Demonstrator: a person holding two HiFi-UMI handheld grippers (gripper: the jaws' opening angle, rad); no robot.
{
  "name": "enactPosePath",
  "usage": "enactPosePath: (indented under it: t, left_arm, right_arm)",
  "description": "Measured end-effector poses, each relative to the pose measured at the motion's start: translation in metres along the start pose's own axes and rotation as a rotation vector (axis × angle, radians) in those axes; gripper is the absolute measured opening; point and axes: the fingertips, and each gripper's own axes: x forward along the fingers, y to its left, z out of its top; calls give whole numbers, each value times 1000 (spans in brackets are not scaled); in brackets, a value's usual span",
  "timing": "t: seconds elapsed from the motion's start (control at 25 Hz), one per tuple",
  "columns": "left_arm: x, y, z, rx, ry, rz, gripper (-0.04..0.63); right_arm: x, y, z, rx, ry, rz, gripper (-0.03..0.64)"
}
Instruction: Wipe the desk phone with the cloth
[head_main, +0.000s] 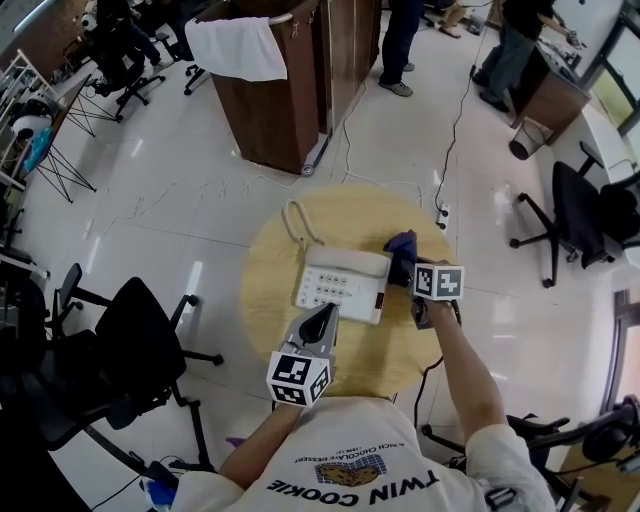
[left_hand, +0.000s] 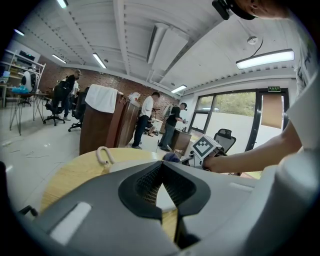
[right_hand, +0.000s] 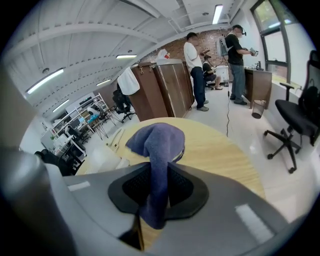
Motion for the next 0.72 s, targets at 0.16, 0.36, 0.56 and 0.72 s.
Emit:
enactPosePath:
  t: [0.16, 0.36, 0.56, 0.72]
  left_arm:
    - [2, -2, 2, 2, -2, 5, -8]
    - [-2, 4, 4, -15, -13, 30, -8]
    - [-8, 10, 4, -37, -23, 54, -8]
    - [-10, 16, 4, -50, -29, 73, -8]
  right_arm:
    - [12, 5, 17, -72, 37, 29, 64]
    - [30, 17, 40, -180, 92, 59, 64]
    - [50, 42, 55, -289, 140, 104, 64]
    - [65, 65, 62, -334, 167, 150, 64]
